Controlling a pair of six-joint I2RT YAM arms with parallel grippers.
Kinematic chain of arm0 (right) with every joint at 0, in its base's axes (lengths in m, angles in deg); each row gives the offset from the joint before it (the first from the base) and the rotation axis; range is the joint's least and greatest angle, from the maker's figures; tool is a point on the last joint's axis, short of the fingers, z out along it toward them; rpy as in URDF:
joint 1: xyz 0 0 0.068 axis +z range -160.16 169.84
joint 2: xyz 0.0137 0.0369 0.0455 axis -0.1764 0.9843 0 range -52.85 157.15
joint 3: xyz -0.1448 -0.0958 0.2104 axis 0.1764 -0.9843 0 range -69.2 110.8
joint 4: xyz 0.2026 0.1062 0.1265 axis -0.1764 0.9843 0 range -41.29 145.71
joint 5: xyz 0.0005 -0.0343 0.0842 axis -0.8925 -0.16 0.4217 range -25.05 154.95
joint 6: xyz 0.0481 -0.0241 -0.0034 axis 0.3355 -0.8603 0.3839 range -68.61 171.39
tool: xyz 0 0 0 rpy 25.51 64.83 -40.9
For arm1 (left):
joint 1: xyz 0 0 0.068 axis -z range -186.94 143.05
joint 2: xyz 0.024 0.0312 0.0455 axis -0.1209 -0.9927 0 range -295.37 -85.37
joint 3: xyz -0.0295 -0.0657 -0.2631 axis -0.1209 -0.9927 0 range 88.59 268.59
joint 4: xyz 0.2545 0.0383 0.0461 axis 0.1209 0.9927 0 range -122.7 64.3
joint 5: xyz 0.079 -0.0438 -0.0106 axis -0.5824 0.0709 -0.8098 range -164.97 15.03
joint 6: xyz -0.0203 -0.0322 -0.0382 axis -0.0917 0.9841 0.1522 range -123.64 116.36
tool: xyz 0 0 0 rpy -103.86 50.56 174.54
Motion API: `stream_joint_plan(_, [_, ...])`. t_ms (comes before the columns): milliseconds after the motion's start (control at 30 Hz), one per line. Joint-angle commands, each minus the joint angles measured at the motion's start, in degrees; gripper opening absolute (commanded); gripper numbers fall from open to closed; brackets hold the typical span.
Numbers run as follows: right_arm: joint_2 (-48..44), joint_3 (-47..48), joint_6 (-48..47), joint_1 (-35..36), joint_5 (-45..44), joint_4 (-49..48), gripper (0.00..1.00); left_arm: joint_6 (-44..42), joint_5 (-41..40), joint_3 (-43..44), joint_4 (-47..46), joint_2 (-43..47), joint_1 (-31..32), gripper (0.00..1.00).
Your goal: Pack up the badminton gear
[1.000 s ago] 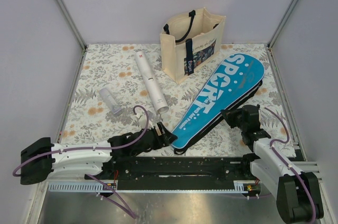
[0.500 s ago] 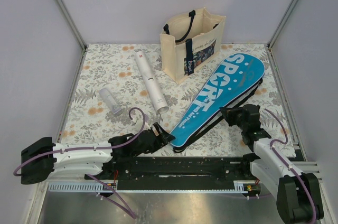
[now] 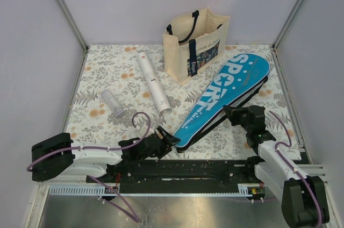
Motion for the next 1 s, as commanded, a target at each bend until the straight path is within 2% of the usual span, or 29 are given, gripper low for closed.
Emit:
stream_joint_plan(0, [-0.26,0.52,3.6,-0.08,1.77,-7.79,0.0,4.19,-1.11,-0.37,-8.13,-2.0,-0.19,0.75])
stream_joint_plan(333, [-3.86,-2.12,4.75,0.01,2.21,-6.04,0.0,6.57,-8.33,0.24,-9.01,1.78,-0.19,0.71])
stream_joint_plan(533, [-3.69,-3.34,2.73,-0.08,2.65,-4.54,0.0,8.32,-11.31,-1.69,-7.78,5.73,-0.19,0.61])
stream_joint_plan(667, [-2.55,-3.7,-2.26,-0.08,3.18,-3.67,0.0,10.08,-14.48,-2.66,-5.85,8.98,-0.19,0.42])
stream_joint_plan(767, [-1.84,-2.47,-7.62,0.01,3.27,-1.91,0.09,11.92,-16.06,-2.83,-2.69,12.14,-0.19,0.25])
stream_joint_plan(867, [-1.4,0.07,-14.56,-0.08,3.36,1.95,0.23,15.78,-17.55,-2.22,2.05,15.31,-0.19,0.04])
stream_joint_plan(900, [-1.4,1.04,-17.2,-0.08,3.27,3.44,0.29,17.19,-17.73,-1.96,3.11,15.92,-0.19,0.0])
stream_joint_plan(967, [-1.66,2.88,-22.12,-0.08,1.69,7.66,0.4,20.17,-18.35,-0.91,7.32,17.33,-0.19,0.0])
